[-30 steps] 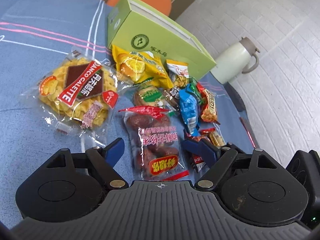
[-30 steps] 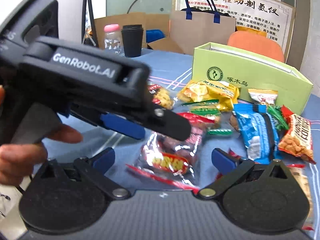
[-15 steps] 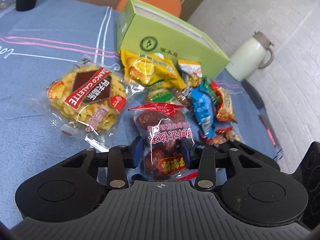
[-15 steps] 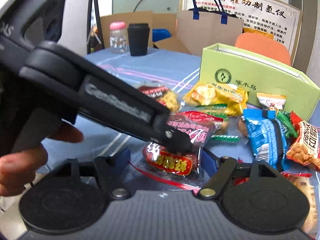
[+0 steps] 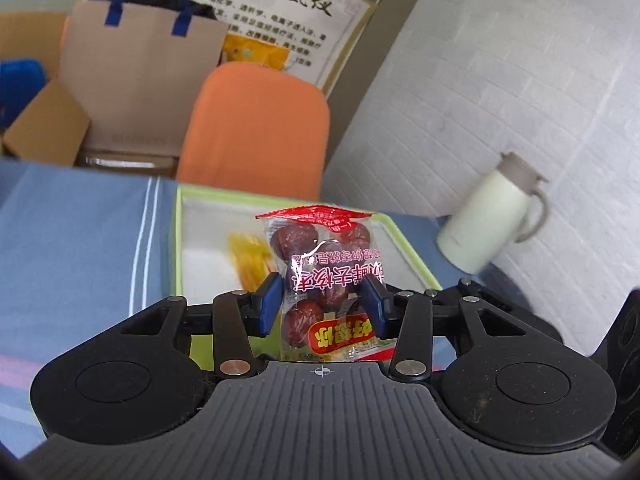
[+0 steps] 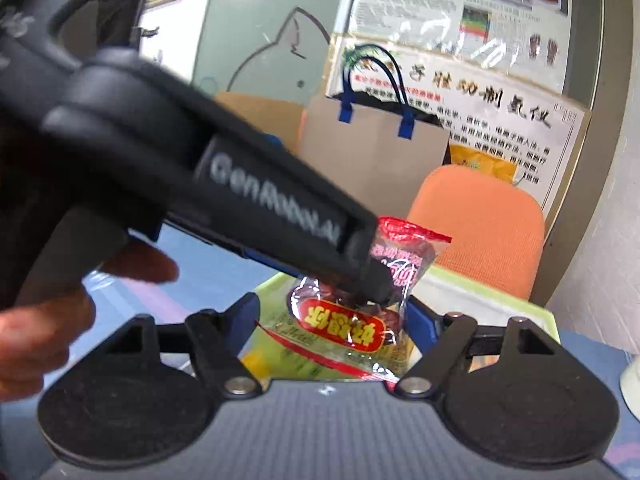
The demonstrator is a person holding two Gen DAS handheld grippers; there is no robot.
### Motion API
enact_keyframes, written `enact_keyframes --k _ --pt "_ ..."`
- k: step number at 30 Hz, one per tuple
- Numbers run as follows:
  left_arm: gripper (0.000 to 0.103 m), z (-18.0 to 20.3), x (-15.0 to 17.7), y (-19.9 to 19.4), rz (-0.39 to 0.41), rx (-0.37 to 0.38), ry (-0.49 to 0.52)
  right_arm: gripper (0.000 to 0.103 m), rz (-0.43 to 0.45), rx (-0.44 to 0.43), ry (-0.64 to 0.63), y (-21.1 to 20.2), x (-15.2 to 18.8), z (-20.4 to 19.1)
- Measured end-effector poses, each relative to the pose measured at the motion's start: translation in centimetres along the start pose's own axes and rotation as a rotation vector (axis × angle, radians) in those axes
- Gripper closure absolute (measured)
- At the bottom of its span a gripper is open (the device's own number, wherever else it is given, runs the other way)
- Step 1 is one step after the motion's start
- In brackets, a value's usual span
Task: Organize snacks
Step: 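Carry the red-date bag into the green box and open the left gripper, then grasp the brown cookie packet from the pile with the left gripper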
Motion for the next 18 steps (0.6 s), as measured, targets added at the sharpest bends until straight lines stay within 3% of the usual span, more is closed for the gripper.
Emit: enact_keyframes --k 3,7,10,13,18 --pt "0.080 -2.2 -1.4 4.4 -0.056 -0.053 -0.011 0.023 -0.087 -0.033 0.041 5.0 -0.7 1.5" --pt "0.078 -5.0 -0.8 8.6 -0.126 -0.090 -0.046 0.024 -0.177 -0.080 0.058 9.6 0.2 2.4" --pt "0.067 -5.5 -0.1 9.7 -0.116 -0.117 0.006 0.023 -0.204 -0.120 0.126 11.0 0.8 3.0" --pt "0.039 -4.7 -0.1 8.9 -0.093 -0.117 0.032 0.016 -0.177 -0.104 0.129 10.1 0.7 3.4" --pt "0.035 -2.5 -1.3 3.2 0.023 -0.105 0.071 0.010 -0.022 -0.083 0.117 3.1 -0.7 3.5"
Point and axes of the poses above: each gripper's, at about its wrist camera, not at the fingertips, and y roughly the way its jaws point, z to its right, x to its underside, the point moved 8 cm from there along y, roughly the way its jaws point, and after that the axes turned 10 degrees about y, right-handed, at the moved point
